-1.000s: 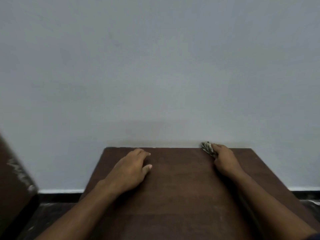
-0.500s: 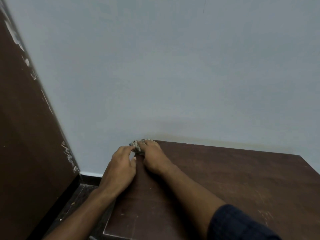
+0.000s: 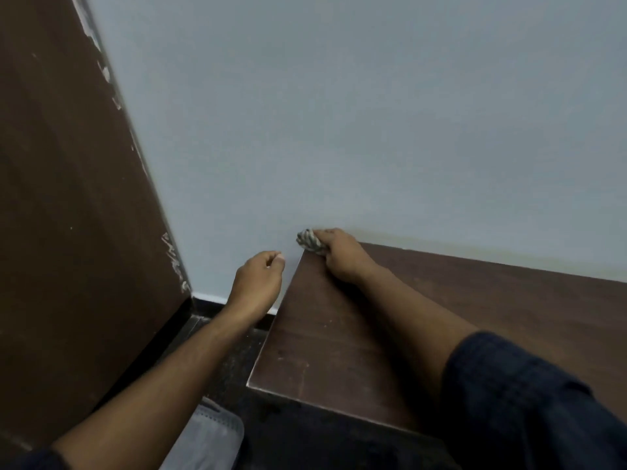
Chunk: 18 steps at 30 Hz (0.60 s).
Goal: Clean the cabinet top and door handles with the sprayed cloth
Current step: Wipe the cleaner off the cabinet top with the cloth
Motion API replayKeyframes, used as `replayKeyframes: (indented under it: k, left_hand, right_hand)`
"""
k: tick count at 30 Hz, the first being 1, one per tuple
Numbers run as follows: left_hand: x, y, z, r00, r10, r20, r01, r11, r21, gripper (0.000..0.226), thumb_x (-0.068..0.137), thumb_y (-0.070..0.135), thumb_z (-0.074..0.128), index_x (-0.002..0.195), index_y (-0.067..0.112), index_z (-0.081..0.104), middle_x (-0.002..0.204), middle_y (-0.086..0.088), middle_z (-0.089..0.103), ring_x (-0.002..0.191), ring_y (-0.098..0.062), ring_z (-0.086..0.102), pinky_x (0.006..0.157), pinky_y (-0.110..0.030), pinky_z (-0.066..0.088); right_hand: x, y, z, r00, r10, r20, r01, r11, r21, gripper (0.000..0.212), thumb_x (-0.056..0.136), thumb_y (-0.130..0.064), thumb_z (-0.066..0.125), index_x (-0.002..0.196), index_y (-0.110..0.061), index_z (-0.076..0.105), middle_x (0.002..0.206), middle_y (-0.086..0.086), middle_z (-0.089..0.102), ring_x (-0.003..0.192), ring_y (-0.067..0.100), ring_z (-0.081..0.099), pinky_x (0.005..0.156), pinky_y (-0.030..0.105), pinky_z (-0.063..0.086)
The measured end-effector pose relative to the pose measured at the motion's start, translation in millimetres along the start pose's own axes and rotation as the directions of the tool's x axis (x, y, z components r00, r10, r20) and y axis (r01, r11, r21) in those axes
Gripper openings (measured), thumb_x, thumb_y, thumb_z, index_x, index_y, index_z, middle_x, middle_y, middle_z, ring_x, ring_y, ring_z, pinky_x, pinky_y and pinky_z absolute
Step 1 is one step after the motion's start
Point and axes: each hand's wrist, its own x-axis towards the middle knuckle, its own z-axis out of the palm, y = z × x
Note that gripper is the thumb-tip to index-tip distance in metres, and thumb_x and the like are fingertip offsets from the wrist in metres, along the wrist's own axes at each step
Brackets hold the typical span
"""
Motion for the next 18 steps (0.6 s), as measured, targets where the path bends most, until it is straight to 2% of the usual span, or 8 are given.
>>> replayKeyframes:
  k: [3, 5, 6, 8, 11, 13, 16, 18]
  left_hand:
    - [0, -5, -11, 0.998, 0.023, -0.062, -0.026, 0.999, -0.047, 0.028, 0.103, 0.036, 0.045, 0.104, 0.019, 0.067, 0.098, -0.007, 0.068, 0.096, -0.027, 0.063, 0.090, -0.040, 0.051]
    - [-4, -20, -18, 0.995, 0.023, -0.099, -0.033, 0.994, -0.105, 0.028, 0.100, 0.041, 0.045, 0.093, 0.021, 0.063, 0.102, -0.015, 0.069, 0.098, -0.032, 0.064, 0.091, -0.051, 0.053]
    - [-9, -27, -21, 0.993, 0.007, -0.116, -0.023, 0.991, -0.135, 0.029, 0.097, 0.044, 0.045, 0.089, 0.022, 0.061, 0.105, -0.017, 0.069, 0.099, -0.035, 0.064, 0.090, -0.054, 0.053]
    - [-21, -44, -27, 0.988, -0.029, -0.154, -0.001, 0.981, -0.192, 0.026, 0.094, 0.044, 0.044, 0.090, 0.026, 0.063, 0.109, -0.015, 0.069, 0.103, -0.035, 0.063, 0.093, -0.056, 0.052]
    - [-44, -57, -33, 0.984, -0.054, -0.170, 0.011, 0.970, -0.244, 0.038, 0.095, 0.042, 0.043, 0.117, 0.022, 0.067, 0.123, -0.002, 0.068, 0.114, -0.024, 0.061, 0.101, -0.051, 0.049]
    - [-59, -61, -35, 0.990, -0.027, -0.139, -0.006, 0.974, -0.229, 0.038, 0.099, 0.040, 0.044, 0.123, 0.021, 0.066, 0.126, 0.001, 0.067, 0.115, -0.021, 0.060, 0.103, -0.050, 0.048]
    - [-76, -63, -36, 0.994, 0.057, -0.090, -0.074, 0.976, -0.204, 0.036, 0.102, 0.039, 0.044, 0.125, 0.022, 0.066, 0.123, 0.003, 0.068, 0.113, -0.016, 0.061, 0.102, -0.048, 0.050]
    - [-82, -62, -38, 0.989, 0.117, -0.091, -0.133, 0.973, -0.188, 0.035, 0.102, 0.037, 0.044, 0.124, 0.022, 0.066, 0.121, 0.004, 0.069, 0.112, -0.015, 0.063, 0.101, -0.046, 0.051]
  right_hand:
    - [1, -11, -12, 1.000, 0.015, -0.004, -0.015, 1.000, -0.008, 0.046, 0.090, -0.005, 0.054, 0.135, -0.017, 0.059, 0.138, 0.010, 0.059, 0.125, 0.026, 0.056, 0.109, 0.030, 0.041]
    - [-16, -24, -7, 0.997, -0.075, 0.023, 0.075, 0.997, 0.005, 0.043, 0.093, -0.002, 0.055, 0.133, -0.015, 0.061, 0.136, 0.007, 0.061, 0.123, 0.016, 0.056, 0.098, 0.015, 0.036]
    - [-30, -35, -2, 0.991, -0.128, 0.038, 0.128, 0.992, 0.008, 0.043, 0.092, -0.001, 0.056, 0.132, -0.016, 0.062, 0.133, 0.006, 0.063, 0.121, 0.016, 0.057, 0.094, 0.013, 0.035]
    - [-67, -59, 11, 0.966, -0.248, 0.072, 0.247, 0.969, 0.015, 0.045, 0.088, 0.000, 0.055, 0.128, -0.020, 0.065, 0.126, 0.004, 0.066, 0.115, 0.020, 0.060, 0.094, 0.018, 0.040]
    - [-128, -92, 24, 0.899, -0.423, 0.110, 0.419, 0.906, 0.064, 0.039, 0.087, -0.015, 0.051, 0.122, -0.019, 0.067, 0.114, 0.006, 0.069, 0.103, 0.023, 0.062, 0.091, 0.035, 0.051]
    - [-161, -104, 22, 0.880, -0.459, 0.123, 0.455, 0.889, 0.059, 0.043, 0.091, -0.024, 0.049, 0.130, -0.014, 0.062, 0.120, 0.010, 0.066, 0.110, 0.025, 0.059, 0.096, 0.039, 0.049]
    - [-187, -105, 22, 0.855, -0.498, 0.144, 0.497, 0.867, 0.047, 0.046, 0.091, -0.007, 0.059, 0.137, -0.009, 0.055, 0.131, 0.013, 0.060, 0.121, 0.027, 0.053, 0.104, 0.033, 0.042]
    - [-182, -109, 26, 0.840, -0.525, 0.137, 0.525, 0.850, 0.035, 0.040, 0.090, -0.006, 0.062, 0.129, -0.007, 0.061, 0.123, 0.014, 0.063, 0.111, 0.028, 0.057, 0.097, 0.036, 0.046]
